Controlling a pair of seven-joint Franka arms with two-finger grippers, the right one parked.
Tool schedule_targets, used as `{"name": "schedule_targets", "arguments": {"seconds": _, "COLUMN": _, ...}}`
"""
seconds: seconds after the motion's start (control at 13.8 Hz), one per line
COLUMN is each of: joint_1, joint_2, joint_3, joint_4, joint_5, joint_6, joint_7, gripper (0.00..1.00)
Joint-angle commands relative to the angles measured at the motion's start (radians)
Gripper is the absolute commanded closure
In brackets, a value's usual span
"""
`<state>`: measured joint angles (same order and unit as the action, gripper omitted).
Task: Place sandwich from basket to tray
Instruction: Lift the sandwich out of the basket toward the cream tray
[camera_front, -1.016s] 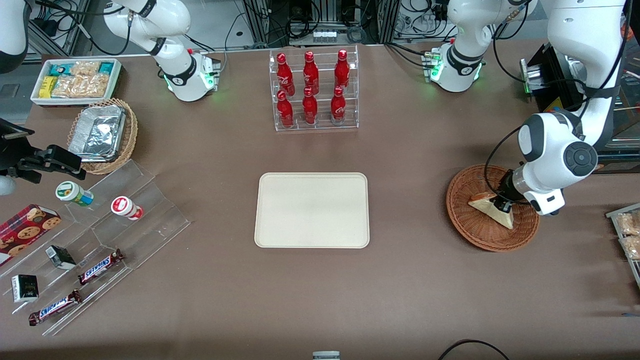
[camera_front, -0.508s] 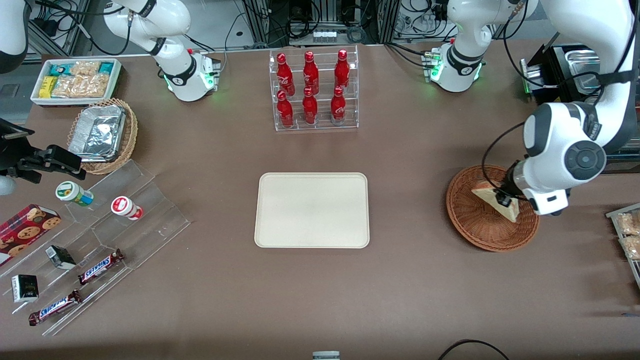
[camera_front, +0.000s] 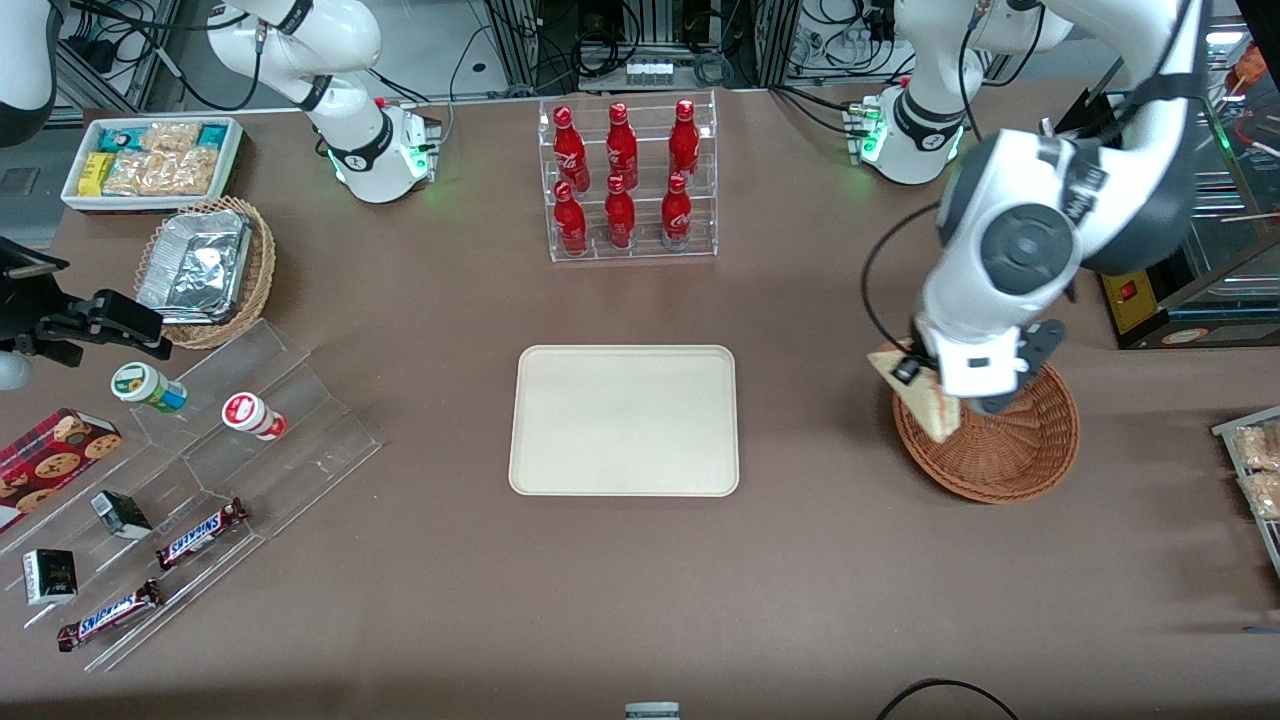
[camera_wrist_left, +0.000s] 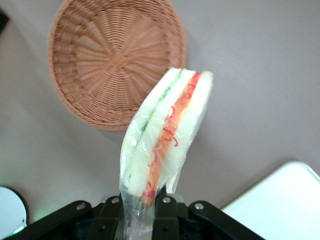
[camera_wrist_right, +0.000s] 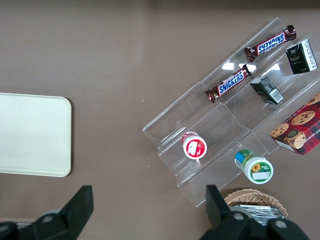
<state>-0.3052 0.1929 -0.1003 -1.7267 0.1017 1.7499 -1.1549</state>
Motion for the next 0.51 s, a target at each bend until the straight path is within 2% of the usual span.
{"name": "schedule_targets", "arguments": {"seconds": 0.0, "joint_1": -0.119, "joint_2": 0.083, "joint_3": 0.013, "joint_4": 0.084, "joint_5": 0.007, "joint_6": -0.01, "joint_7": 0.067, "gripper": 0.79}}
{"name": "schedule_targets", "arguments": {"seconds": 0.15, "joint_1": -0.195, "joint_2": 0.141, "joint_3": 0.014, "joint_4": 0.098, "joint_5": 0.015, "joint_6": 0.063, "joint_7": 0.073, "gripper": 0.79}}
{"name": "schedule_targets", "arguments": {"seconds": 0.44, "joint_1": -0.281, "joint_2": 0.261, "joint_3": 0.014, "joint_4": 0.108, "joint_5": 0.027, "joint_6": 0.247, "joint_7": 0.073, "gripper": 0.78}}
